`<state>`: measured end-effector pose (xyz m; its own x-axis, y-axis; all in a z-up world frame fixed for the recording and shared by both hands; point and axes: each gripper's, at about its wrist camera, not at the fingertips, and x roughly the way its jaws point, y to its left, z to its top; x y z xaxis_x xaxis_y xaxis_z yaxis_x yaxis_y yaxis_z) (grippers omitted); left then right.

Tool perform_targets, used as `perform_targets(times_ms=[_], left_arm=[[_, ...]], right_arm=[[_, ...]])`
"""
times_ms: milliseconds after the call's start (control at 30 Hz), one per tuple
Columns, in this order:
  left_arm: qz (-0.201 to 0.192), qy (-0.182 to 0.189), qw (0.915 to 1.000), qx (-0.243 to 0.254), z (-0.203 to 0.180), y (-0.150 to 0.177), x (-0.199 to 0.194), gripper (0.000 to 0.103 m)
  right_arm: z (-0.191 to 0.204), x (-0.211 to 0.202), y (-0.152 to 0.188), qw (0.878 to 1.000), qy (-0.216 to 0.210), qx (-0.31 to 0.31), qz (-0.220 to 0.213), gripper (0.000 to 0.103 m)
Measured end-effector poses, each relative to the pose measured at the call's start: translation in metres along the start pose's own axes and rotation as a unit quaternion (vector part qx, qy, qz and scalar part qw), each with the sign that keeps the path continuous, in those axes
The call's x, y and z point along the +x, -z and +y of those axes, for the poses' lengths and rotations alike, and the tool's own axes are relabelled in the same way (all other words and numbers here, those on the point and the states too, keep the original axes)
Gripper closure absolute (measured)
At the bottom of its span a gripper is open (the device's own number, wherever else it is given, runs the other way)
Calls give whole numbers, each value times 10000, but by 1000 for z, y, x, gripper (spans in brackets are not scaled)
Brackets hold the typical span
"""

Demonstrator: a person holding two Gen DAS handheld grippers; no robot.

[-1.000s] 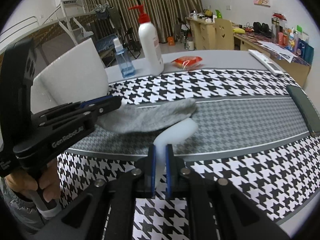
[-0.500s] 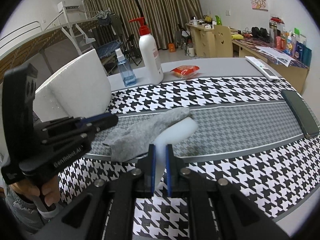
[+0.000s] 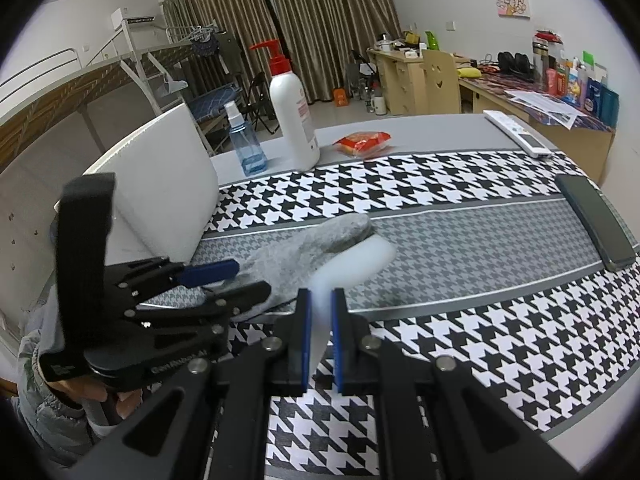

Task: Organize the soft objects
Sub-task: 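Lift the sock and tube and carry both over the foam box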

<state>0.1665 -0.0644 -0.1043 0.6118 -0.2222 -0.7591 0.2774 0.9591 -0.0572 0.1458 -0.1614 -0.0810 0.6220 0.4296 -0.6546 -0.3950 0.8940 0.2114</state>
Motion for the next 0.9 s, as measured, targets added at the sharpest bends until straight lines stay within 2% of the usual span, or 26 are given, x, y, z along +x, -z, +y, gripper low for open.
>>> perform_targets(times_ms=[367,633,733,900], left_arm=[[188,-32,9998,38,0,3,10,61],[169,-317,9993,50,1,3,10,82],[172,-255,9994,130,-2,3,11,95],[128,-185,9997,-25,0,1,6,98]], right_arm=[[-2,-2,1,10000,0,4,-39,91],[-4,-6,2,9999,3,59,-96,91],[-6,-7,2,9999,11,71,-120,91],[-7,-11,2,9998,13,67,-165,91]])
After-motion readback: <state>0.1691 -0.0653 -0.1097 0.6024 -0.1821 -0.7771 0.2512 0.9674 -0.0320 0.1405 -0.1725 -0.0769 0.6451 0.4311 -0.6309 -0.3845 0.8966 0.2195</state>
